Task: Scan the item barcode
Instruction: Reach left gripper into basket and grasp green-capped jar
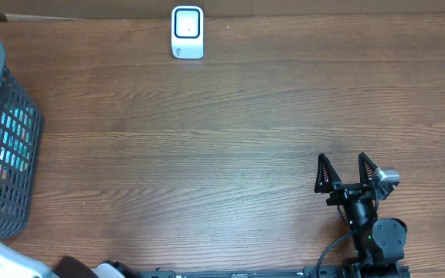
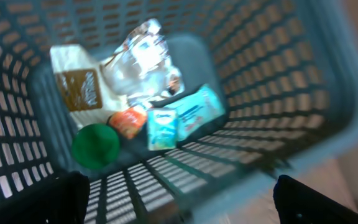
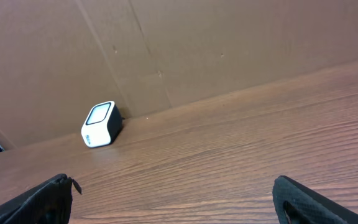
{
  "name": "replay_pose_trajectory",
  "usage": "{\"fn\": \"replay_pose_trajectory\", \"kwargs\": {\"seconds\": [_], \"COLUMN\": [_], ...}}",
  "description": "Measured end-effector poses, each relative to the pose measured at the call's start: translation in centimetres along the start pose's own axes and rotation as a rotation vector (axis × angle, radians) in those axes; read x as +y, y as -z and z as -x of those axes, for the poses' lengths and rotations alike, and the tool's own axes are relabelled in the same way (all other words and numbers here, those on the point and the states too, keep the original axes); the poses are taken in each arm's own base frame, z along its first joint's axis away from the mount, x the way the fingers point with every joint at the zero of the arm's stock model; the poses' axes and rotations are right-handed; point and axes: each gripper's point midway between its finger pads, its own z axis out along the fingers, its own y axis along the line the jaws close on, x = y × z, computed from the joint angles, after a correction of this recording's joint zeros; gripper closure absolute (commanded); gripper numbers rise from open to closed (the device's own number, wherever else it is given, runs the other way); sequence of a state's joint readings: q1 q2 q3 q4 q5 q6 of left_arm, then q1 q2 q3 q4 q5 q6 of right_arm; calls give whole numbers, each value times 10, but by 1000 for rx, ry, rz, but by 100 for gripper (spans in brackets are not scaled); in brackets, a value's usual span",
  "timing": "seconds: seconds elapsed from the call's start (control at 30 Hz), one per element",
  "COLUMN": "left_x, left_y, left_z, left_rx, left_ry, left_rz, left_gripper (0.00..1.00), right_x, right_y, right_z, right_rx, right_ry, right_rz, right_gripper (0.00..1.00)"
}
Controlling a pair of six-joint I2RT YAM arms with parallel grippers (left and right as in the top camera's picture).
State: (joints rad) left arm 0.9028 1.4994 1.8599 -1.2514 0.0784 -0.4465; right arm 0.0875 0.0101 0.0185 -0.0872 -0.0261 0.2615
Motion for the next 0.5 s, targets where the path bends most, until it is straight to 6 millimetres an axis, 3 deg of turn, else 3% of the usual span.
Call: {"fn": "replay_pose_trajectory", "kwargs": {"seconds": [0.23, 0.37, 0.5], "left_x": [29, 44, 56], "left_y": [-56, -73, -85], "left_z": [-12, -19, -27], "left_rx": [161, 225, 283], "left_ry": [32, 34, 42], "left_rz": [116, 160, 207], "left_gripper": [7, 0, 0], "right_x": [0, 0, 0], "right_y": [0, 0, 0], "right_z": [0, 0, 0], "right_rx": [0, 0, 0], "right_ry": [0, 0, 0], "right_rz": [0, 0, 0], "right_gripper": [0, 0, 0]}}
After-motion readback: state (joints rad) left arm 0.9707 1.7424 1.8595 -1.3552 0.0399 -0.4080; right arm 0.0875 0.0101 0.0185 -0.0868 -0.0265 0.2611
